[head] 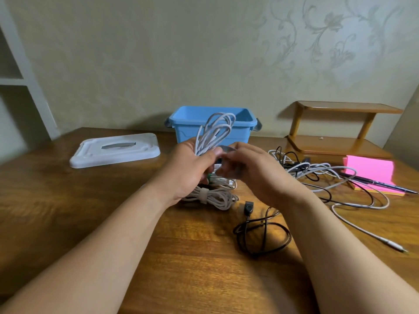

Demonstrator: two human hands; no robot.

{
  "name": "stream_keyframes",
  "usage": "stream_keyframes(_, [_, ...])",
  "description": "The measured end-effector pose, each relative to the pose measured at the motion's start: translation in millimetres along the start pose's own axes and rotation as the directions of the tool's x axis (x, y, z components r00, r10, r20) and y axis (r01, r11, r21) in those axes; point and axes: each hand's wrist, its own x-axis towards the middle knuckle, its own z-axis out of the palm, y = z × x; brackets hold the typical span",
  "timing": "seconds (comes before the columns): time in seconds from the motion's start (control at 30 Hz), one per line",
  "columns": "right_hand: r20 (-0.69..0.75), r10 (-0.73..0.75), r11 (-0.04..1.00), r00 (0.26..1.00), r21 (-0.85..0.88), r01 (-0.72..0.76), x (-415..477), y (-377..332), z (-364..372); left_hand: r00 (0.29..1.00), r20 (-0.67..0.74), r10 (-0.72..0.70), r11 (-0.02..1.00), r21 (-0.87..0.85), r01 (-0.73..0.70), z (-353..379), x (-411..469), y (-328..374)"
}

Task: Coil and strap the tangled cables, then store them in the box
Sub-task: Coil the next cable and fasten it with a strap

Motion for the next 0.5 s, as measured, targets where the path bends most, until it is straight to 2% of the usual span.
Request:
stream_keyframes(0.07, [0.065, 0.077, 0.983, 0.995, 0.165, -0.087, 0.5, 0.5, -1.1, 0.998, 0.048, 0.035, 0.996, 0.081, -0.038, -1.0, 1.4, 0.8])
stream_keyframes(0.13, [0.077, 0.121, 0.964, 0.99, 0.229, -0.136, -0.1, 0.0, -2.6, 0.996, 0.073, 0.059, 0.988, 0.135, -0.069, -0.7, 2.6, 0.8])
stream_keyframes(0.2, [0.055, 0.115, 0.961, 0.992, 0.245, -0.125, -1.0, -0.9, -4.2, 0.997, 0.062, 0.048, 0.996, 0.078, -0.053, 1.0, 2.9, 1.9])
stream_keyframes(0.23, [0.008, 0.087, 0.974, 0.996, 0.209, -0.087, -1.3, -2.5, -5.1, 0.999, 0.044, 0.027, 1.0, 0.005, -0.027, 2.0, 2.4, 3.1])
stream_keyframes(0.3, [-0.137, -0.029, 0.999, 0.99, 0.017, 0.032, -0.4, -4.9, -7.0, 1.0, -0.018, -0.024, 0.994, -0.107, 0.022, 0.8, 4.8, 1.6])
stream_keyframes(0.37, [-0.216, -0.175, 0.978, 0.961, -0.149, 0.145, -1.6, -9.3, -6.6, 0.993, -0.065, -0.095, 0.982, -0.17, 0.083, 1.3, 8.4, 1.5])
stream_keyframes(0.43, [-0.231, -0.268, 0.962, 0.935, -0.121, 0.245, -4.1, -13.8, -4.4, 0.987, -0.081, -0.136, 0.984, -0.126, 0.125, 2.8, 12.9, -1.4])
stream_keyframes(0.5, [-0.185, -0.298, 0.954, 0.936, -0.04, 0.296, -6.2, -19.5, -0.3, 0.989, -0.105, -0.105, 0.994, -0.01, 0.104, 4.0, 16.0, -6.9])
